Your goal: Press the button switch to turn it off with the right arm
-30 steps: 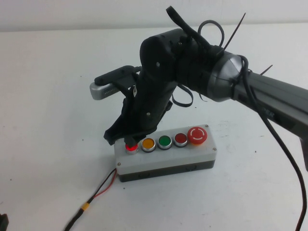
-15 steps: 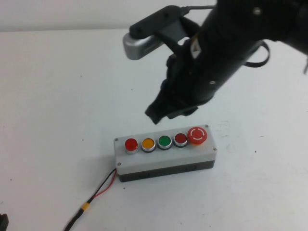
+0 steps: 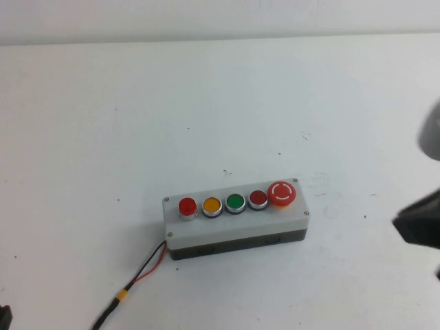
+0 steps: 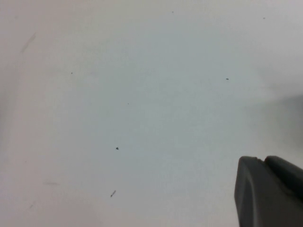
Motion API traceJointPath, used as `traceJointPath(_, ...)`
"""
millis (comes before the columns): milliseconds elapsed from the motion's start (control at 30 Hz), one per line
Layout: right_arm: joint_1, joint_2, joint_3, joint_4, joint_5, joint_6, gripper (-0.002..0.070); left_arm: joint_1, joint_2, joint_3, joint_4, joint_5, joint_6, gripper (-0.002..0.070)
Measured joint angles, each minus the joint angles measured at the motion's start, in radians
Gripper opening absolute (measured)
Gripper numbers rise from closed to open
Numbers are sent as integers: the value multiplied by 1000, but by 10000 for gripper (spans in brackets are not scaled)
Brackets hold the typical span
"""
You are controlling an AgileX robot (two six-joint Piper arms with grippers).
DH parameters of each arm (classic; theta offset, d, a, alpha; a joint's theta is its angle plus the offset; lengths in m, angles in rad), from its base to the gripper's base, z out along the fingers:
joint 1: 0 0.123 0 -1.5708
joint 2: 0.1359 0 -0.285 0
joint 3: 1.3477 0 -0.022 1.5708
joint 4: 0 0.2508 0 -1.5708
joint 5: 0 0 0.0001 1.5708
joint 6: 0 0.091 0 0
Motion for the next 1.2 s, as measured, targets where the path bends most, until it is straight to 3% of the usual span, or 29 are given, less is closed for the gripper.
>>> traceJointPath(267,0,-228,143,-31,65,0,-17,0,0,0,0,0,0,-2)
traceJointPath(433,-7,-295,302,-96,-81,2,-17,0,0,0,0,0,0,-2)
traceJointPath(533,-101,-356,452,-106,-290,2,-17,0,0,0,0,0,0,-2)
traceJointPath(700,-406,-485,731,-120,-660,2,-17,0,0,0,0,0,0,-2)
traceJointPath(833,-601,-603,927,-123,-829,2,-17,0,0,0,0,0,0,-2)
traceJointPath(1000,-735,-778,1109,-123,-997,2,-17,0,0,0,0,0,0,-2)
traceJointPath(1200,-758,-969,1255,-106,-1105,2,-17,0,0,0,0,0,0,-2)
